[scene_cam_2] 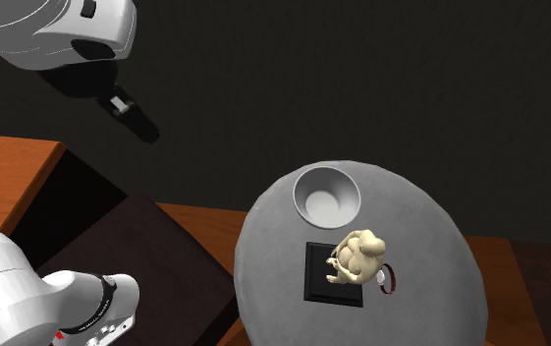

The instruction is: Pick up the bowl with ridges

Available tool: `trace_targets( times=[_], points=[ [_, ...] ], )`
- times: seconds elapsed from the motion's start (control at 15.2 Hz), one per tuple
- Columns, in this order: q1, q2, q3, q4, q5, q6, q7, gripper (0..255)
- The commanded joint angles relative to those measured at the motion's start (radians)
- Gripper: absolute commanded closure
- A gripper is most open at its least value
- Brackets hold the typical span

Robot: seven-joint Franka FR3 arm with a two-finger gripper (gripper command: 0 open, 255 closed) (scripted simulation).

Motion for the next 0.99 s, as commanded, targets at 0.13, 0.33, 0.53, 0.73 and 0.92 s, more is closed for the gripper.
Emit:
trace_targets(
  times=[0.13, 0.33, 0.53, 0.73, 0.92],
  points=[
    [-0.004, 0.051, -0.011, -0.010, -0.016, 0.051, -0.022, 0],
    [-0.010, 0.135, -0.028, -0.015, -0.037, 0.127, -0.052, 0],
    [-0.016, 0.226, -0.046, -0.010, -0.056, 0.200, -0.081, 0],
    [-0.021, 0.323, -0.063, 0.007, -0.072, 0.269, -0.108, 0],
    [-0.026, 0.426, -0.080, 0.035, -0.084, 0.333, -0.134, 0]
  ],
)
